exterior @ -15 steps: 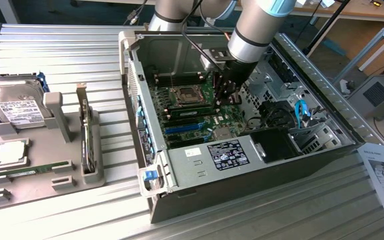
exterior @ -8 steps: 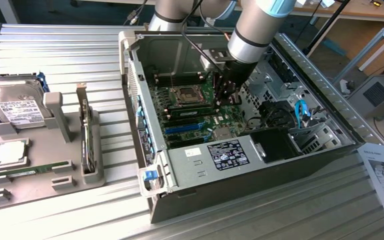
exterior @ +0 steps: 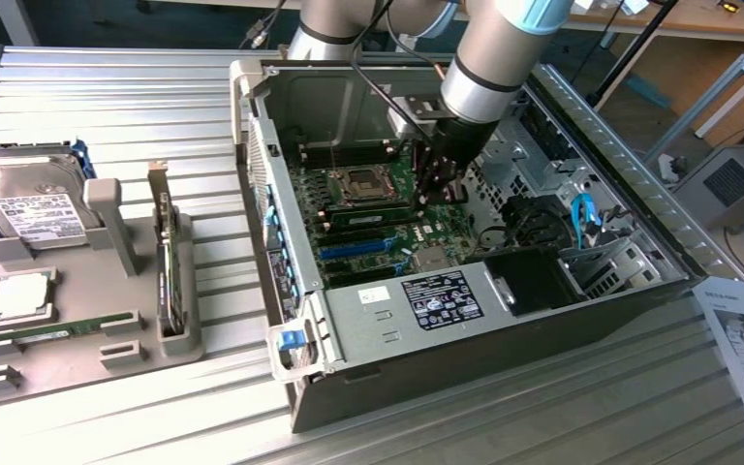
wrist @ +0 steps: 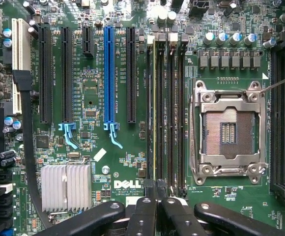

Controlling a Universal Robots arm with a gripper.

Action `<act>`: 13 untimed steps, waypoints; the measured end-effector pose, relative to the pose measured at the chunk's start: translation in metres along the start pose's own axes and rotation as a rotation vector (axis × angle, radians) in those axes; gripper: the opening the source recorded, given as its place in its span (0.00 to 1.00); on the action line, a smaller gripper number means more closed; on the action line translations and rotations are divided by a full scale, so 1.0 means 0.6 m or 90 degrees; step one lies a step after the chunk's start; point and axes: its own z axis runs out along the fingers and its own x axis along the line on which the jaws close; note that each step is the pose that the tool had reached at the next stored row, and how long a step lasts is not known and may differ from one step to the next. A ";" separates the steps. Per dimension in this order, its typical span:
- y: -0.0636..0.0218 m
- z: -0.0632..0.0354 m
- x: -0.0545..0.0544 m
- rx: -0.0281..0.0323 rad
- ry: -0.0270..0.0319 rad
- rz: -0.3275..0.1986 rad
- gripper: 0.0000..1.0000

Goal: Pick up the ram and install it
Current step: 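Press down the ram until it locks into place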

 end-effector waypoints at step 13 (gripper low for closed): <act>0.001 -0.028 -0.001 -0.0001 0.0002 0.000 0.11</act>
